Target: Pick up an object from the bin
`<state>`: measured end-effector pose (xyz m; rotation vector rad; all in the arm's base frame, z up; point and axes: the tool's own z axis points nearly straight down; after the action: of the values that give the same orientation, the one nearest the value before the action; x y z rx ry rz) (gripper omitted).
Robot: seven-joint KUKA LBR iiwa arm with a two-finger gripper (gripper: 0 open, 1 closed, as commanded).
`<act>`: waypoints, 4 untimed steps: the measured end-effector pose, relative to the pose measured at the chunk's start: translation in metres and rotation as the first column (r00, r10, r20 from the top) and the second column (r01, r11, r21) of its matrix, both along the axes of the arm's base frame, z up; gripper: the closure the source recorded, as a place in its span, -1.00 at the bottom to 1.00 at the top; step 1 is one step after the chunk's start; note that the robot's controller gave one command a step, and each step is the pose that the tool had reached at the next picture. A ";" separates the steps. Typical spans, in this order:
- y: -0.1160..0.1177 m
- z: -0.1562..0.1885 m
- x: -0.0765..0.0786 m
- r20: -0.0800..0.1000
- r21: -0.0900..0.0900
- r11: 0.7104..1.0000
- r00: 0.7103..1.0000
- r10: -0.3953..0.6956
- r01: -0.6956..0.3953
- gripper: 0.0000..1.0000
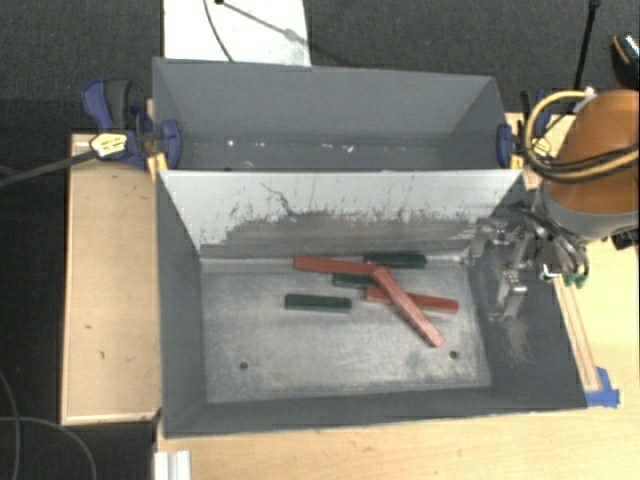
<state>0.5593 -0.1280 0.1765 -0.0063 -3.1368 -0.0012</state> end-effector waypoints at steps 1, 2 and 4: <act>0.025 -0.102 -0.018 0.000 0.002 0.996 0.996 0.093 -0.093 -1.00; 0.113 -0.107 -0.035 0.004 0.005 1.000 1.000 0.024 -0.024 -1.00; 0.163 0.019 -0.034 0.015 0.002 1.000 1.000 0.004 -0.004 1.00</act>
Offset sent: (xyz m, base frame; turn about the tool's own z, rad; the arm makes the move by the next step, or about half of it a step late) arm -0.0161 0.0241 -0.0977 -0.0943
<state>0.5253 0.0350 0.1959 0.0000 -3.1519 -0.0045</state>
